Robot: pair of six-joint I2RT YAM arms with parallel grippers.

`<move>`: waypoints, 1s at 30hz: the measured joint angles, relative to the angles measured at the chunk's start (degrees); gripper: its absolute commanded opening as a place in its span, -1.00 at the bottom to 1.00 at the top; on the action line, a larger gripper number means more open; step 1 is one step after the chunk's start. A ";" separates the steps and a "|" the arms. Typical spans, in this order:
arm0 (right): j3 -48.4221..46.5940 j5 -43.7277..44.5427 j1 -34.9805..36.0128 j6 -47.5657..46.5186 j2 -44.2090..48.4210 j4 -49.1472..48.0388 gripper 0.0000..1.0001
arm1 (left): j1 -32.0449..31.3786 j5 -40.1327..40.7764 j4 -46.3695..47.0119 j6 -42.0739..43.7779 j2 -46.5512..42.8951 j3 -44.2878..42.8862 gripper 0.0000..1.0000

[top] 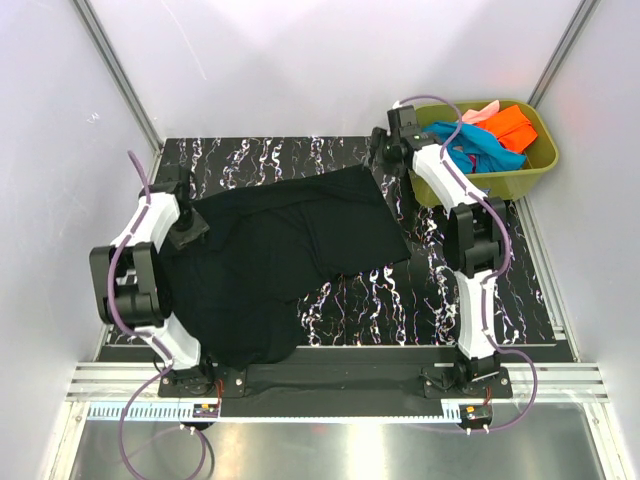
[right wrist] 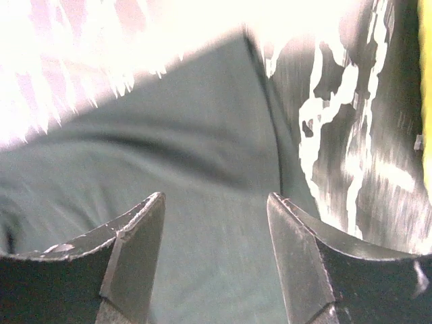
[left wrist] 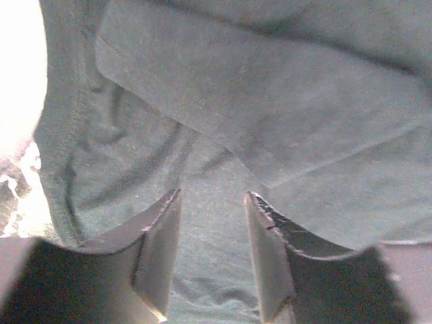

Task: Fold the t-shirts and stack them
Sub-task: Fold the tshirt

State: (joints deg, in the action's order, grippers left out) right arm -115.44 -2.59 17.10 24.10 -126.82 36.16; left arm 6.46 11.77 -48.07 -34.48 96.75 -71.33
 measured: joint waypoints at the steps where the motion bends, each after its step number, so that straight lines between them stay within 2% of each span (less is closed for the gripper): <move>1: -2.51 -0.15 -0.46 0.17 -1.25 -0.39 0.39 | 0.09 -0.09 0.15 0.66 -0.96 -0.24 0.02; 4: -5.95 -0.48 -0.96 0.20 -3.76 -0.90 0.31 | 0.59 -0.90 1.01 2.38 -3.30 -0.66 0.05; 7: -5.57 -0.50 -0.72 0.00 -5.27 -0.52 0.25 | 1.36 -2.73 1.90 3.63 -5.18 -0.66 0.05; 11: -2.58 -0.48 -0.59 -1.03 -6.12 -0.44 0.24 | 1.77 -5.53 2.56 4.26 -6.58 -0.63 0.04; 14: 0.09 -0.39 -0.55 -2.12 -6.14 -0.72 0.31 | 1.81 -7.82 3.23 4.26 -7.56 -0.13 0.04; 20: 8.61 -1.66 -0.61 -5.60 -5.77 -5.05 0.35 | 1.81 -10.67 3.87 4.26 -8.63 2.60 0.03; 30: 14.62 -7.89 -1.49 -8.85 -3.65 -14.08 0.21 | 1.81 -12.55 3.89 4.26 -8.63 3.48 0.02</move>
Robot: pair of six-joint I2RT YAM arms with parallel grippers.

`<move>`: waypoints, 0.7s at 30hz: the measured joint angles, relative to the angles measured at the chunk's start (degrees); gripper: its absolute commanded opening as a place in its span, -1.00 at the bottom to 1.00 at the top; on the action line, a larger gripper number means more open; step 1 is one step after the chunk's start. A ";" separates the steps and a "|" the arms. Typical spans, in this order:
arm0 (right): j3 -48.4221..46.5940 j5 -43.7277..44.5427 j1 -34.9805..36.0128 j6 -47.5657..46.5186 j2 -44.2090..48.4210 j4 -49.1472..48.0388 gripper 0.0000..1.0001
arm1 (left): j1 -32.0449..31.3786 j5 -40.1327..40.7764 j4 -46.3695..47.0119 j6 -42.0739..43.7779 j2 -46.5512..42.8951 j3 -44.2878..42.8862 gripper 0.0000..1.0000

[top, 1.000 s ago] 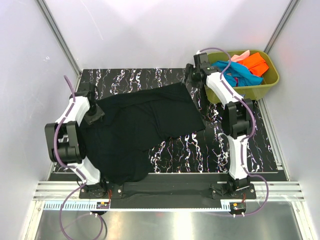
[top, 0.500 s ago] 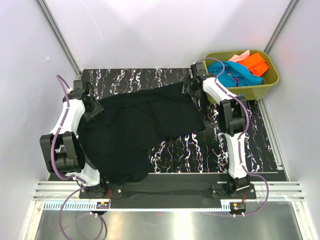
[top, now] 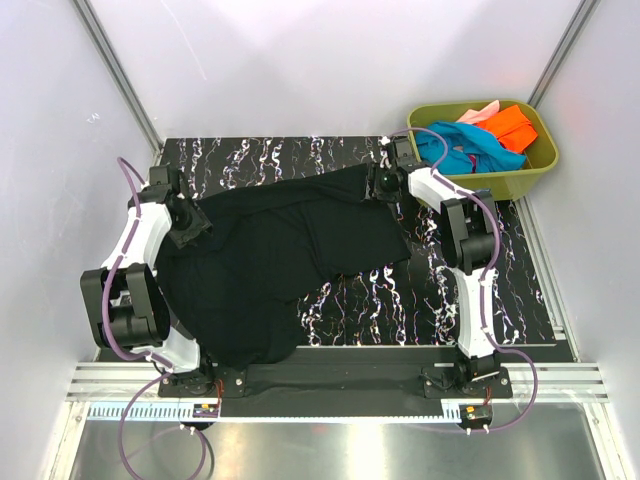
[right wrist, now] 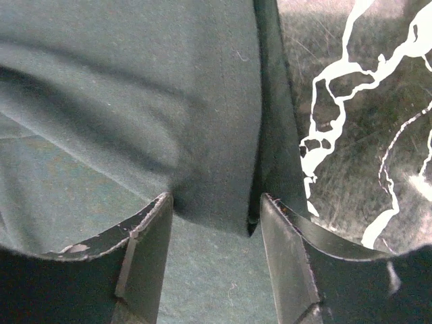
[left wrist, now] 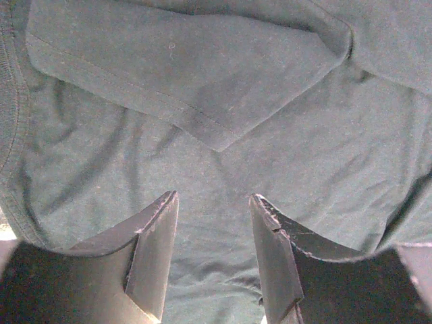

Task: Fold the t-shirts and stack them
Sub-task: Fold the tshirt

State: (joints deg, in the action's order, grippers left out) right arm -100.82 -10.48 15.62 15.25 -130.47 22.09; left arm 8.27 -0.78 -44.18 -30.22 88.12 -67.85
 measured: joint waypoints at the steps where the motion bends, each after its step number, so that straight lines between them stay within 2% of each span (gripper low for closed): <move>1: 0.20 -0.48 -0.17 -0.13 0.04 -0.46 0.20 | 0.00 -0.09 -0.02 0.00 0.00 0.00 0.02; 7: 4.02 -4.33 -1.22 -0.39 1.62 -4.46 0.32 | 0.00 -0.13 -0.13 0.20 0.00 0.00 0.02; 13: 6.75 -9.49 -2.23 -1.62 3.48 -6.86 0.33 | 0.00 -0.15 -0.28 0.26 0.00 0.00 0.03; 21: 9.11 -16.11 -4.92 -2.93 4.81 -9.03 0.20 | 0.00 -0.35 -0.35 0.28 -0.02 0.68 0.03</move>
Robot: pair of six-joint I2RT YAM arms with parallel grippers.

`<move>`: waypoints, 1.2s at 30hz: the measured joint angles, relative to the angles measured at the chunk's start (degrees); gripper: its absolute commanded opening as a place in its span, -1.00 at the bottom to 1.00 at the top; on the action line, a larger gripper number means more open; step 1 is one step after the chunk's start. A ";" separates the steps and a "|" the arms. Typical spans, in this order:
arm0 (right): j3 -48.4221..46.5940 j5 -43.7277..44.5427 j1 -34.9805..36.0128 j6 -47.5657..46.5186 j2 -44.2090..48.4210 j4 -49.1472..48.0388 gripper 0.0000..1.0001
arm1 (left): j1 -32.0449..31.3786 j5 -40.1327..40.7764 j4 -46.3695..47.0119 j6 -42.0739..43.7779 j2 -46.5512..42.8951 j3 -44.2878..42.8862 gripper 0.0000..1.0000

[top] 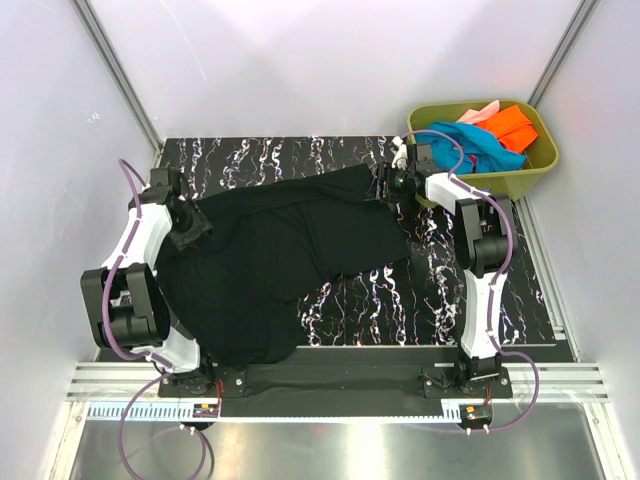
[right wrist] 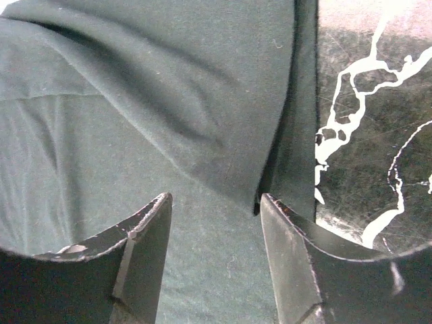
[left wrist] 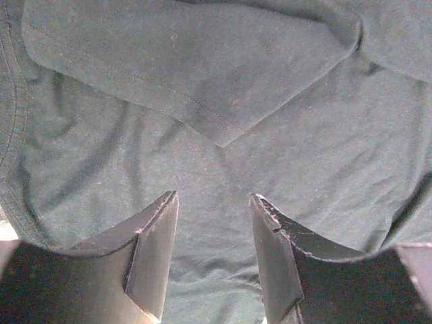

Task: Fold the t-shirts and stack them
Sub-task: Fold the tshirt

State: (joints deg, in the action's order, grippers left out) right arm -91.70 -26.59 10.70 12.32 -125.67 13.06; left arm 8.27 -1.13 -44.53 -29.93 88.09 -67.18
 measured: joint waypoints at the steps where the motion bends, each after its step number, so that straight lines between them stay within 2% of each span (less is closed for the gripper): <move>1: -0.02 -0.66 -0.24 -0.02 0.00 0.00 0.19 | 0.00 0.00 -0.07 0.00 0.00 0.13 0.03; 11: -0.04 -4.02 -0.37 -0.66 -0.02 0.04 0.18 | 0.70 -0.02 -0.87 0.04 -0.46 0.15 0.04; 20: -0.94 0.24 -0.37 -2.25 -0.04 1.88 0.16 | 0.74 -0.68 -0.87 0.00 -0.50 0.15 0.04; 27: -0.94 1.51 -0.31 -2.62 -0.09 2.40 -0.02 | 0.79 -1.33 -0.85 0.00 -0.50 0.15 0.04; 28: -0.94 1.51 -0.31 -2.64 -0.15 2.47 -0.16 | 0.79 -1.33 -0.85 0.00 -0.50 0.15 0.04; 30: -1.44 1.44 -0.33 -2.69 -0.70 2.97 -0.21 | 0.79 -1.33 -0.85 0.00 -0.50 0.15 0.04; 36: -2.03 1.57 -0.37 -2.58 -2.78 3.37 -0.18 | 1.25 -1.51 -0.85 0.00 -0.50 0.15 0.04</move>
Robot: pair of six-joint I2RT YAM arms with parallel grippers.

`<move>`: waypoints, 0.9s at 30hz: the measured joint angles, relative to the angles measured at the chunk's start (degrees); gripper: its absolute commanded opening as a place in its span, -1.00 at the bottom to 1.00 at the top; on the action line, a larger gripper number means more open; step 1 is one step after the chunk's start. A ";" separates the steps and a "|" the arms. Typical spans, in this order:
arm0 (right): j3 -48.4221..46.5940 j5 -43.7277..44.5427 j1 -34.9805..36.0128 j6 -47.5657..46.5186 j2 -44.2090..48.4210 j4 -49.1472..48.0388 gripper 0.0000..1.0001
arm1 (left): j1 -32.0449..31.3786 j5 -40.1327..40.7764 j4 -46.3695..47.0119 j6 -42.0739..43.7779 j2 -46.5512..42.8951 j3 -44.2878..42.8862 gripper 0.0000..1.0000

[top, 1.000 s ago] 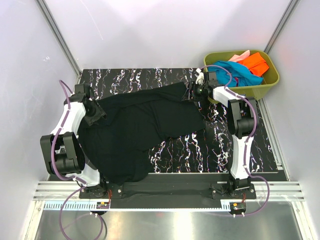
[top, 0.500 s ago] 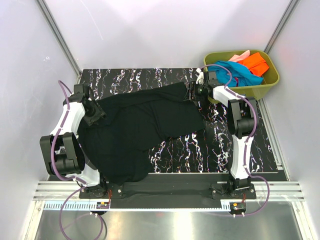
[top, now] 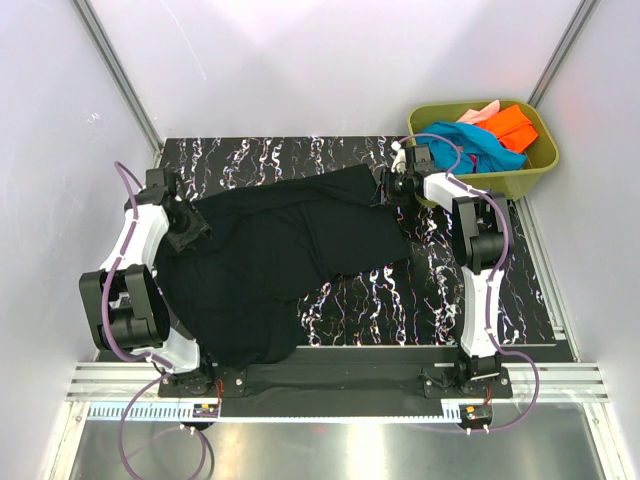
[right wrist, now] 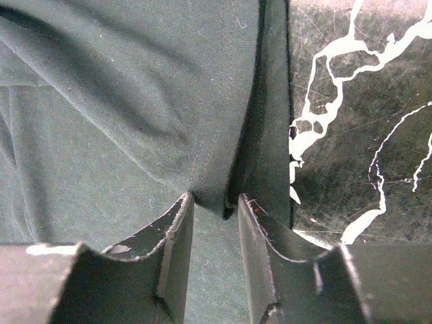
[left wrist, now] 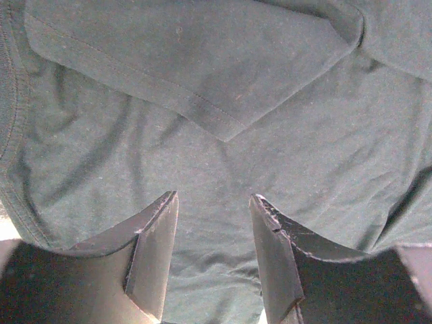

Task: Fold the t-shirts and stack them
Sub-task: Fold the tshirt

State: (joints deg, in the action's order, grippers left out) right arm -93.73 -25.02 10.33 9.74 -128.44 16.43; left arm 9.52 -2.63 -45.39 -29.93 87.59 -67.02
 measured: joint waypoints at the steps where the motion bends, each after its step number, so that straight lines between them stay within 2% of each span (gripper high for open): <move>1: 0.00 0.04 0.00 0.00 -0.11 0.07 -0.17 | 0.11 0.00 -0.02 0.00 0.00 0.00 0.04; 8: -0.35 0.13 0.00 0.00 -0.24 0.20 -0.21 | 0.72 -0.09 0.00 0.02 0.00 0.00 0.04; 10: -1.01 0.13 0.00 -0.07 -0.72 0.24 -0.54 | 0.81 -0.20 -0.02 0.02 0.00 0.00 0.04; 13: -1.92 0.28 0.00 0.37 -1.40 0.68 -0.87 | 1.14 -0.28 0.00 0.00 0.00 0.00 0.04; 16: -2.71 0.42 0.00 1.27 -1.60 1.27 -0.98 | 1.84 -0.42 0.02 0.00 0.00 0.02 0.04; 27: -12.90 -1.11 0.15 9.94 -3.17 8.04 -1.00 | 6.62 -0.37 1.40 1.57 1.81 0.13 0.04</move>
State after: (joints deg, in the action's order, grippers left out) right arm -106.63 -26.13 10.48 19.68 -131.61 24.47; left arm 16.14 -3.01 -43.99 -28.36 89.41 -66.89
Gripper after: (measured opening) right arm 0.012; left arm 0.518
